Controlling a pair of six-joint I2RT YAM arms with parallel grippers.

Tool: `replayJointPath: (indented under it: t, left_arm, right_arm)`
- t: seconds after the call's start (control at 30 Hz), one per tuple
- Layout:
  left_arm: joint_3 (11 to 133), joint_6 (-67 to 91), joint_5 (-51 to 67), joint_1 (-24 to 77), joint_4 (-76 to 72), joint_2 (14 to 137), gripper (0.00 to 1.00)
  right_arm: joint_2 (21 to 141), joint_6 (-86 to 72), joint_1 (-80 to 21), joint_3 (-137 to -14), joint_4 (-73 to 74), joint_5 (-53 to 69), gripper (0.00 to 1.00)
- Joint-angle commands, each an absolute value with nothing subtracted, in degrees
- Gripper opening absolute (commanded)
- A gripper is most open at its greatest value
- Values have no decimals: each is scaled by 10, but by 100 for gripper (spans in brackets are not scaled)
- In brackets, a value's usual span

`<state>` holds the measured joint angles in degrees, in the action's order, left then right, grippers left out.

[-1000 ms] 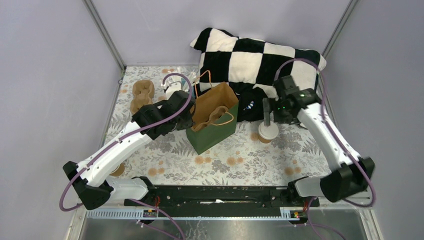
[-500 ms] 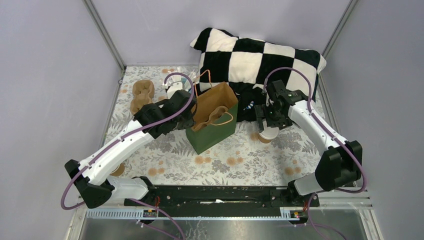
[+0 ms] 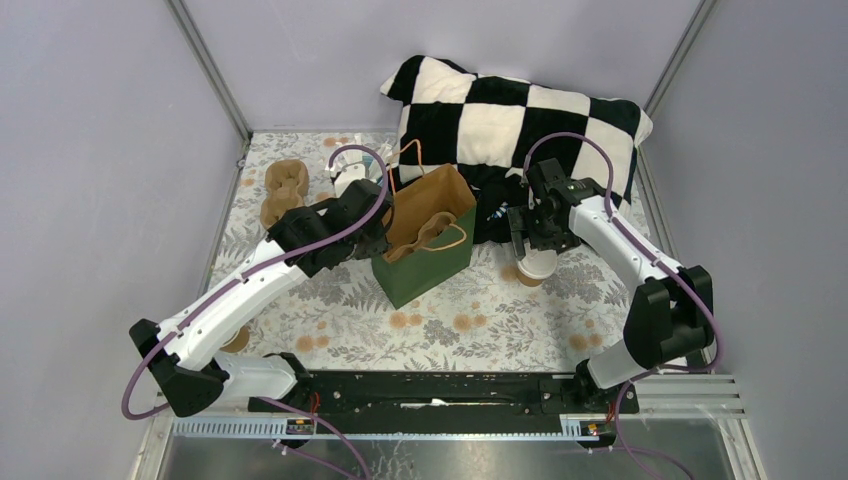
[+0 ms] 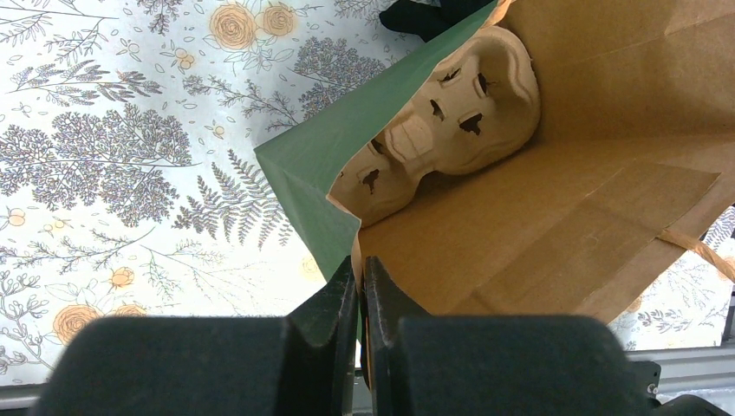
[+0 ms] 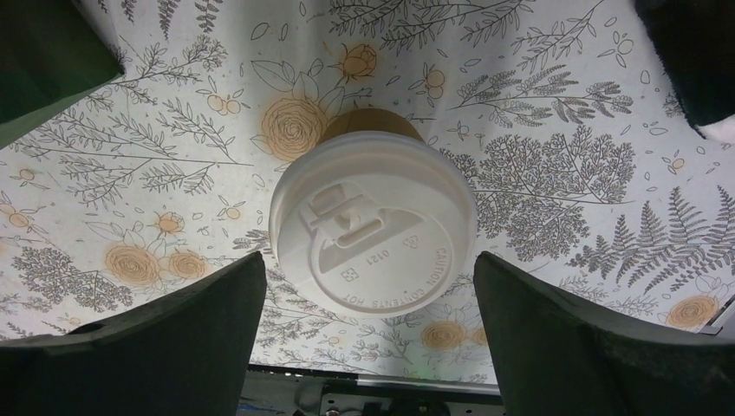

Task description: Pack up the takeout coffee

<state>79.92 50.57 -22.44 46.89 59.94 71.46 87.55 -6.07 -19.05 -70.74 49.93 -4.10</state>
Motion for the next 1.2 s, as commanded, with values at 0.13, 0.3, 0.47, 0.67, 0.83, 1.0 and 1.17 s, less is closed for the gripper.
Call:
replayJointPath:
  t: [0.13, 0.3, 0.47, 0.67, 0.83, 1.0, 1.17]
  left_arm:
    - [818, 497, -225, 467, 587, 711, 10]
    - [819, 496, -225, 465, 586, 713, 10]
    - [822, 493, -226, 465, 587, 713, 10]
    - [823, 490, -224, 464, 586, 714, 10]
    - [824, 485, -220, 464, 587, 715, 11]
    - [824, 480, -226, 464, 590, 705, 24]
    - [856, 465, -275, 464, 628, 700, 47]
  right_arm:
    - [888, -61, -189, -698, 475, -62, 92]
    - [894, -63, -189, -694, 473, -71, 93]
    - [894, -62, -189, -688, 471, -65, 89]
    - [890, -63, -189, -681, 469, -65, 88]
    - [886, -62, -189, -686, 476, -64, 82]
    - [854, -69, -189, -709, 506, -61, 73]
    - [810, -90, -189, -729, 531, -42, 70]
